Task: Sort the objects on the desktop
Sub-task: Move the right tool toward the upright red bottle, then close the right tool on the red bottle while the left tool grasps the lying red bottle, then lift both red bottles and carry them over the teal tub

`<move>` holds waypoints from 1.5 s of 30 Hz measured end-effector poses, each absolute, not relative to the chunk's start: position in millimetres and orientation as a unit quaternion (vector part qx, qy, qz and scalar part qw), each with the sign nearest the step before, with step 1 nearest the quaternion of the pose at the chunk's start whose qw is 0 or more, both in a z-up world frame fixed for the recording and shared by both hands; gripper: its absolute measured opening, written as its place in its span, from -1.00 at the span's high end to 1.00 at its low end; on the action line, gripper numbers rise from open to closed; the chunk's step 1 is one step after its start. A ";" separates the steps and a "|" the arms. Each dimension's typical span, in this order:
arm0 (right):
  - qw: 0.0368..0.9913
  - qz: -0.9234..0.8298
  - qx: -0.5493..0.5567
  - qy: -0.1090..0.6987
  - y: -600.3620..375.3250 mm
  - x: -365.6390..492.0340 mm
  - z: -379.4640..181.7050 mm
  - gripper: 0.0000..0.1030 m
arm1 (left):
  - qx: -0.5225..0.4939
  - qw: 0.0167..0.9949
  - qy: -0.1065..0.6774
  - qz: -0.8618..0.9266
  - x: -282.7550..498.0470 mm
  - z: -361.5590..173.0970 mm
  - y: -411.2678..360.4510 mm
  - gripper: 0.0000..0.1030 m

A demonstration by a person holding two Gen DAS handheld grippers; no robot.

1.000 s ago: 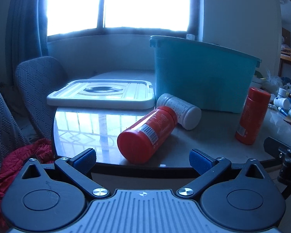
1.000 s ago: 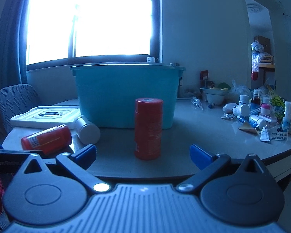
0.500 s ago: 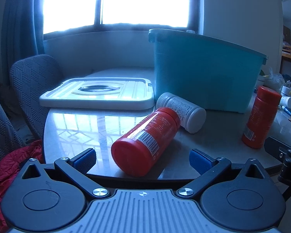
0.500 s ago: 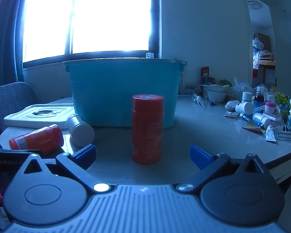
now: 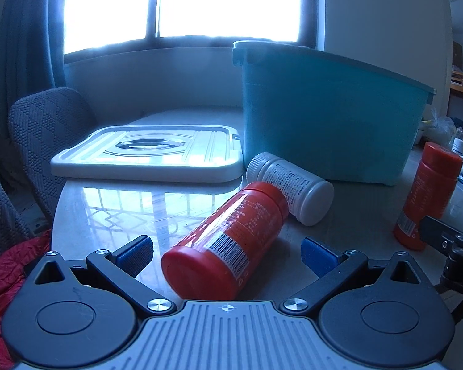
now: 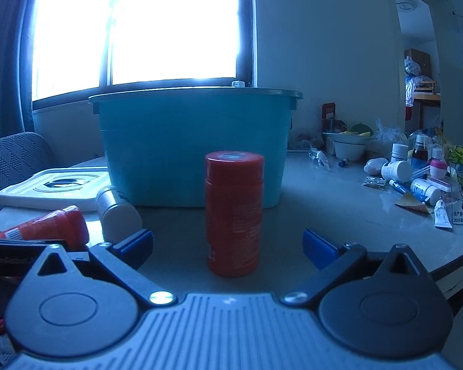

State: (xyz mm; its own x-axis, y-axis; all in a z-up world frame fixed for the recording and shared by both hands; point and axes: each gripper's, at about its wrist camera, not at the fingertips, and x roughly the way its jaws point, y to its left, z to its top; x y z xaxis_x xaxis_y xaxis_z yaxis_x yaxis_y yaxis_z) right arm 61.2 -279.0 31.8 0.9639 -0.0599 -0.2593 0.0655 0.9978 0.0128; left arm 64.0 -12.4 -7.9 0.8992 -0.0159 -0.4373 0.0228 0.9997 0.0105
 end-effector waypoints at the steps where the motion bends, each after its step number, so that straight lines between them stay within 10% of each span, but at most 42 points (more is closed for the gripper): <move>1: 0.991 -0.032 0.010 0.132 -279.8 64.3 31.4 -1.00 | 0.003 0.974 0.227 -0.011 66.0 -8.8 -12.4 -1.00; 18: 0.988 -0.033 0.005 0.152 -282.8 123.1 18.2 -0.99 | 0.040 0.970 0.241 -0.008 98.4 -22.9 -14.5 -0.83; 21: 0.985 -0.033 -0.013 0.170 -280.6 128.7 19.0 0.03 | 0.054 0.970 0.238 0.003 97.6 -21.0 -15.5 0.03; 45: 0.983 -0.028 -0.018 0.179 -274.1 86.3 58.0 0.03 | -0.007 0.970 0.241 -0.011 60.3 25.5 -4.3 0.04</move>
